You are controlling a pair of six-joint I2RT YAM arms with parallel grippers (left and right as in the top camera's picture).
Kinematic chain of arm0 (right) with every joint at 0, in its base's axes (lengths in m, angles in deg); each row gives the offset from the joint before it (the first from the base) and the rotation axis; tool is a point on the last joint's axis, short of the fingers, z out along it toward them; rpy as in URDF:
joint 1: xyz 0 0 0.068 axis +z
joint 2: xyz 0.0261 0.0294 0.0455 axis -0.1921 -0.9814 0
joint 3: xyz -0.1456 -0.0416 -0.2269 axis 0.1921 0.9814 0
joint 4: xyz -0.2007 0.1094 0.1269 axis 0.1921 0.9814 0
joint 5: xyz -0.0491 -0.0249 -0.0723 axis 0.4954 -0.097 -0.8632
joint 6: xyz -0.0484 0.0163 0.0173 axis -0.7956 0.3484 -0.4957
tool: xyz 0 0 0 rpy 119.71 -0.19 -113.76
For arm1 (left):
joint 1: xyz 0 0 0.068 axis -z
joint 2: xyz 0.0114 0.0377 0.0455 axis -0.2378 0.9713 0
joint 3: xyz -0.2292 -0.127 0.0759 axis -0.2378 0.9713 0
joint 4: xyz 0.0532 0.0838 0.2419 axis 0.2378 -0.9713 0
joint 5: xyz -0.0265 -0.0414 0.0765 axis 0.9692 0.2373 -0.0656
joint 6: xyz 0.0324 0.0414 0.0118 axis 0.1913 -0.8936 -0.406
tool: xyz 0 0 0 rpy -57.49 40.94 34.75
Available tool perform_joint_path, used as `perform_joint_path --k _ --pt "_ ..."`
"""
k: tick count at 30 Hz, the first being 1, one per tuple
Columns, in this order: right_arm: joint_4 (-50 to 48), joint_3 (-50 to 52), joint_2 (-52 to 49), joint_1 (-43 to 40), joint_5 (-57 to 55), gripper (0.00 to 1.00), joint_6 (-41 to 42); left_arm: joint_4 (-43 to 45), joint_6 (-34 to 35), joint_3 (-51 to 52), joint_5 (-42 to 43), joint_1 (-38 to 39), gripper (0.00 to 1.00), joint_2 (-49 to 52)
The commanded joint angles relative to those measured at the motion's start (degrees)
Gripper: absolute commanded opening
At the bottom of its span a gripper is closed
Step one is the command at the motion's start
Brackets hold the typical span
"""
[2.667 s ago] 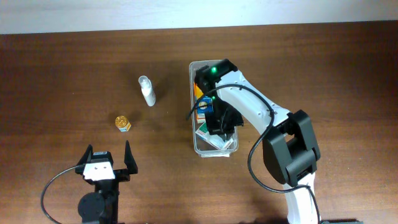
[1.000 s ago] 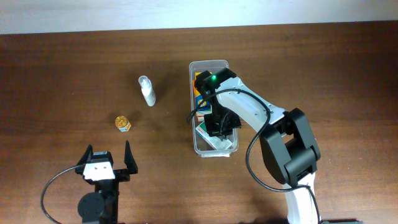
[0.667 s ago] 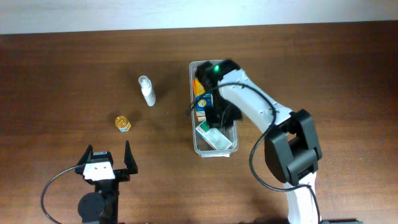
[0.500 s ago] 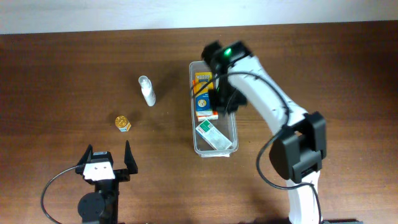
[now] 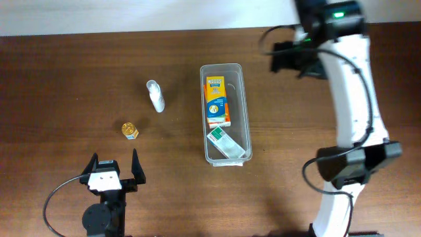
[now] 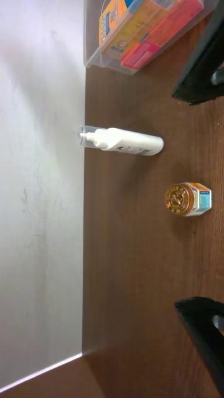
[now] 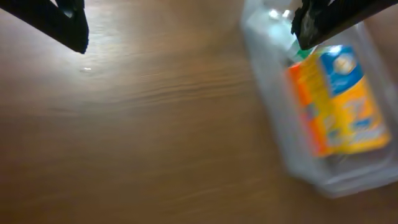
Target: Pack container
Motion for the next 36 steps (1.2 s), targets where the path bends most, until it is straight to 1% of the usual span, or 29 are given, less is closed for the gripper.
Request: perform_joint_path --k 1,4,9,12,17,23,29,36 --pt "0.35 -0.31 1.03 -6.49 -1.97 0.98 -0.37 0.35 -0.85 0.50 -0.37 -0.20 1.00 -0.28" --pt "-0.02 -0.31 0.98 -12.00 -1.95 0.98 -0.35 0.35 -0.85 0.50 -0.37 -0.20 0.99 -0.28" --pt "-2.05 -0.31 0.94 -18.58 -1.97 0.98 -0.35 0.35 -0.85 0.50 -0.37 -0.20 0.99 -0.28" --pt "-5.22 0.09 0.37 -22.95 -1.99 0.98 -0.35 0.35 -0.85 0.50 -0.37 -0.20 1.00 -0.28" --pt "-9.44 1.18 -1.33 -27.10 -1.99 0.98 -0.35 0.35 -0.85 0.50 -0.37 -0.20 1.00 -0.28" --pt "-11.02 1.38 -2.82 -29.83 -1.99 0.98 -0.35 0.35 -0.85 0.50 -0.37 -0.20 0.99 -0.28" --pt "-15.41 1.38 -2.97 -30.67 -2.14 0.98 -0.37 0.35 -0.85 0.50 -0.37 -0.20 1.00 -0.28" --pt "-20.74 1.60 -3.10 -30.67 -11.34 0.98 -0.35 0.35 -0.85 0.50 -0.37 -0.20 0.99 -0.28"
